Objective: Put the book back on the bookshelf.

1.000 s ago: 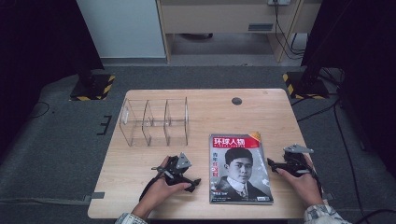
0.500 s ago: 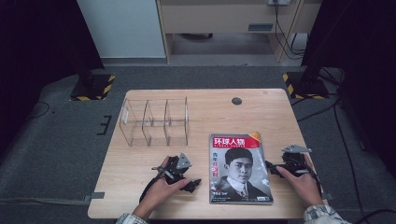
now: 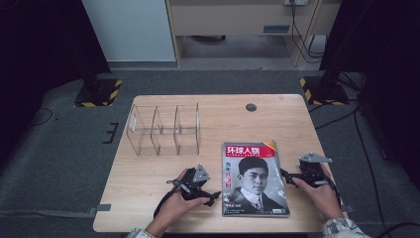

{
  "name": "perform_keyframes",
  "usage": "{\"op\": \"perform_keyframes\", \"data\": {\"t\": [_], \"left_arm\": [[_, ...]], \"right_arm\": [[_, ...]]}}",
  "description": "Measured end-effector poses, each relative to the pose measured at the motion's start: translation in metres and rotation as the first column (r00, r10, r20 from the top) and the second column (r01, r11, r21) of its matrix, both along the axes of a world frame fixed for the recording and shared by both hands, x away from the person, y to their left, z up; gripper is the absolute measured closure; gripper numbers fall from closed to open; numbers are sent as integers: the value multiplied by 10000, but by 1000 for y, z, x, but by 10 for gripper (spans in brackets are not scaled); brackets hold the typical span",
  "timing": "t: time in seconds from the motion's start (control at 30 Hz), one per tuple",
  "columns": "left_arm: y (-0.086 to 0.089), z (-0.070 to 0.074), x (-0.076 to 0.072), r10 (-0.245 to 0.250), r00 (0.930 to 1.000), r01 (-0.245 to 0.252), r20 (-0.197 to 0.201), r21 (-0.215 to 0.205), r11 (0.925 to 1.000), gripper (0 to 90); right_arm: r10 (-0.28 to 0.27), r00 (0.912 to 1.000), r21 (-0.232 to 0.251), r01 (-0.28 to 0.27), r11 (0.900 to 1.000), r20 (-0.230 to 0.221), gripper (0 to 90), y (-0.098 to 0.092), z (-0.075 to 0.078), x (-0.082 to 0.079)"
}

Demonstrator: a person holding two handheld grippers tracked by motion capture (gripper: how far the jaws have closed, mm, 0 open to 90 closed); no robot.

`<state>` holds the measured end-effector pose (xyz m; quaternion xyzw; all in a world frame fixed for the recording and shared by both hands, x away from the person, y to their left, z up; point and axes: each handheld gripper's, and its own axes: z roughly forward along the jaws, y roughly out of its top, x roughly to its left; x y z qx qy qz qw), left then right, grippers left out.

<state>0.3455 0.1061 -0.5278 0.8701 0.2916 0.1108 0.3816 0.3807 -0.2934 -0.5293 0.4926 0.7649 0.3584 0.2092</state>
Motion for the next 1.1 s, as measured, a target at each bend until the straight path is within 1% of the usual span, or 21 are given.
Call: {"op": "perform_keyframes", "data": {"t": [0.07,0.17,0.27,0.33,0.4,0.43,0.57,0.6,0.63,0.73,0.77,0.9,0.93,1.0,1.07,1.1], "left_arm": [[-2,1,-1,-3,10000,4,60,-136,9999,72],[-4,3,-2,-32,9999,34,136,-207,9998,75],[-7,4,-5,-98,9997,106,208,-408,9991,107],[-10,5,-6,-151,9995,164,276,-467,9988,117],[-14,6,-9,-159,9993,175,334,-512,9985,144],[-16,6,-9,-179,9992,197,364,-502,9985,157],[-21,5,-12,-215,9990,233,380,-462,9987,171],[-23,5,-13,-328,9987,343,398,-384,9987,175],[-23,5,-13,-328,9987,343,398,-384,9987,175],[-24,5,-13,-331,9988,346,371,-424,9985,175],[-23,5,-12,-261,9991,277,323,-500,9984,174],[-23,4,-10,-207,9994,221,261,-574,9981,173],[-24,4,-10,-203,9994,218,276,-522,9984,173],[-25,2,-11,-177,9994,190,296,-461,9988,172],[-27,1,-10,-198,9993,209,315,-364,9991,170],[-28,0,-10,-191,9993,201,311,-339,9992,170]], "right_arm": [[61,9999,-118,-60,9999,132,103,4,3,0],[88,9997,-67,-86,9999,215,103,8,6,0],[279,9988,-124,-274,9995,397,114,16,12,1],[325,9983,-219,-315,9993,484,126,21,16,2],[510,9970,-365,-489,9981,588,151,27,21,4],[554,9964,-445,-526,9976,646,160,29,22,6],[572,9966,-419,-547,9976,599,161,33,25,12],[657,9957,-469,-627,9969,653,158,35,24,16],[657,9957,-469,-627,9969,653,158,35,24,16],[722,9960,-489,-696,9964,533,148,40,23,17],[816,9953,-589,-785,9952,525,141,41,22,17],[741,9965,-505,-721,9961,391,130,39,20,19],[696,9969,-472,-678,9966,376,126,39,19,20],[642,9977,-414,-633,9971,209,121,37,17,24],[660,9978,-437,-662,9968,-63,115,37,13,29],[660,9978,-437,-662,9968,-63,115,37,13,29]]}}
